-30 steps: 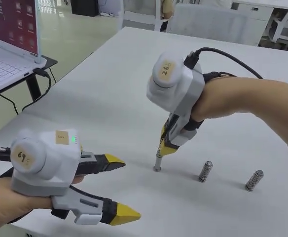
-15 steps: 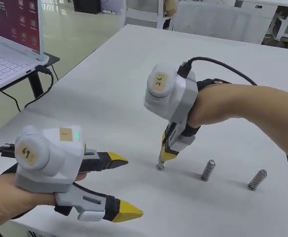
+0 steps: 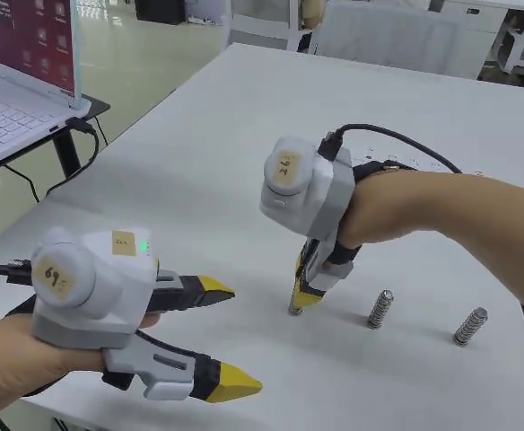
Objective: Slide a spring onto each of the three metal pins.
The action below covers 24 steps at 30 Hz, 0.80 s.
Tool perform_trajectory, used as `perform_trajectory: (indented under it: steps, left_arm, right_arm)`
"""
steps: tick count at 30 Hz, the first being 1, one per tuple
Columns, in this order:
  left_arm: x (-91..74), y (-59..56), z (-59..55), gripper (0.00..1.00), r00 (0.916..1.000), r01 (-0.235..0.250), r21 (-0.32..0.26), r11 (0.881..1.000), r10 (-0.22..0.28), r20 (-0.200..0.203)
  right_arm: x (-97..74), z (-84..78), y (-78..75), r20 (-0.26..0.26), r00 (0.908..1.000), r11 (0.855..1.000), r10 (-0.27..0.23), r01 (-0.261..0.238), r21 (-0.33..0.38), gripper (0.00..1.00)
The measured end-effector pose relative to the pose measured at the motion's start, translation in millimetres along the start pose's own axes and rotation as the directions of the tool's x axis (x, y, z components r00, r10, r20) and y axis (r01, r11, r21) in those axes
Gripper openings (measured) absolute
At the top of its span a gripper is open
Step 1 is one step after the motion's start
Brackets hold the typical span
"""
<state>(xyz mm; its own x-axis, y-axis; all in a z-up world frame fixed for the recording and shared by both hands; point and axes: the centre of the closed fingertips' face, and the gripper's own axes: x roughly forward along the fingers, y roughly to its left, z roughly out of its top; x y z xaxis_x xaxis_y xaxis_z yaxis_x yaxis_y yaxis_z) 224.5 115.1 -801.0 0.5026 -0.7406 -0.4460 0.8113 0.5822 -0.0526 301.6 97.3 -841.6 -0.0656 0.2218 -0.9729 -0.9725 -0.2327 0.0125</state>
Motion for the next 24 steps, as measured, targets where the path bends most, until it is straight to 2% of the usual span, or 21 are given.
perform_trajectory:
  steps: [8,24]
  left_arm:
    - [0.7,-0.2,0.0,0.59,1.0,0.001,0.0,1.0,-0.001,-0.002]
    - [1.7,0.2,-0.3,0.59,1.0,0.001,0.0,1.0,-0.001,-0.008]
  right_arm:
    - [1.4,1.9,-4.0,0.017,0.9996,0.999,-0.023,0.023,0.028,0.09]
    - [4.8,1.4,-1.3,0.011,0.9999,1.0,-0.006,0.005,0.029,0.1]
